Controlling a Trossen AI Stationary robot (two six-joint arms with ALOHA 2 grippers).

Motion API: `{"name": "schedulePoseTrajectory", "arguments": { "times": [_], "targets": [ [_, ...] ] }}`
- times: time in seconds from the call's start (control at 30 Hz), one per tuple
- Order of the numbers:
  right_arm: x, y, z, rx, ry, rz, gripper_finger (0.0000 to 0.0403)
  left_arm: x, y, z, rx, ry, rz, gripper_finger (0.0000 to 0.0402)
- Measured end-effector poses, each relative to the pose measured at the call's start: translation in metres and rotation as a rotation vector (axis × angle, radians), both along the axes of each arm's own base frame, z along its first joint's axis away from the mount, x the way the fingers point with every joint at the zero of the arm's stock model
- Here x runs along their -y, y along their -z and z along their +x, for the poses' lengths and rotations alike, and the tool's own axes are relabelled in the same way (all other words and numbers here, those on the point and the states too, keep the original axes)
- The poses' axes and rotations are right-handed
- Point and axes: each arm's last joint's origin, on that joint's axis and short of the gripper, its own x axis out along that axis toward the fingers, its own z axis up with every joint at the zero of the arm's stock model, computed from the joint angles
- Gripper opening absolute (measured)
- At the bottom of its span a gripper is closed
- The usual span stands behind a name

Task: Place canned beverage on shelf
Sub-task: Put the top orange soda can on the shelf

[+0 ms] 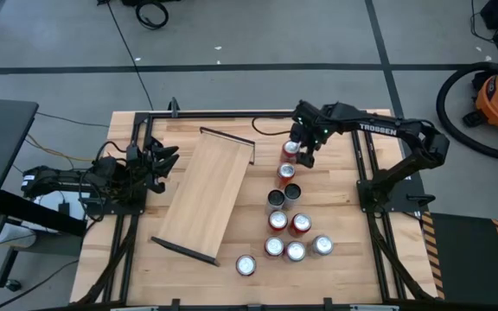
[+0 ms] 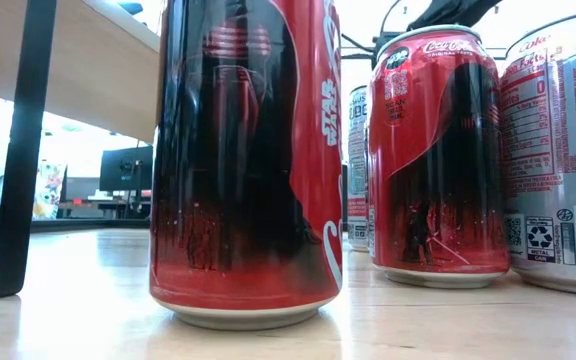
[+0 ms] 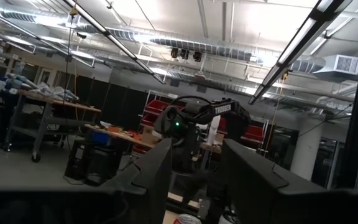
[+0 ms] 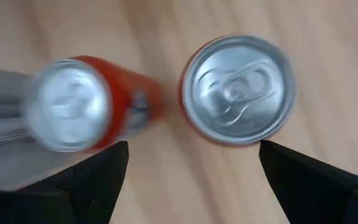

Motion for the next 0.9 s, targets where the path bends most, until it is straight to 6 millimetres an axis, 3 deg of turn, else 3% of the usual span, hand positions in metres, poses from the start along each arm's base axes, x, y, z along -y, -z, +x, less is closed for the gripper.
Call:
{"name": "schedulePoseTrajectory", "arguments": {
  "times": [0.1,0.27,0.53,0.9],
  "targets": [
    [-0.007,0.000,-0.001,-0.021,-0.031,0.039,0.0372,0.000,0.000,0.000,0.000,0.000,-0.001,0.0153],
    [-0.008,0.001,-0.001,-0.129,-0.061,-0.184,0.0372,0.000,0.000,0.000,-0.001,0.000,0.000,0.0153],
    [-0.010,-0.004,0.016,-0.022,-0.223,-0.379,0.0372,0.000,0.000,0.000,-0.005,-0.006,0.011,0.0153],
    [-0.006,-0.004,0.030,0.093,-0.271,-0.413,0.0372,0.000,0.000,0.000,-0.005,-0.006,0.011,0.0153]
  ]
}}
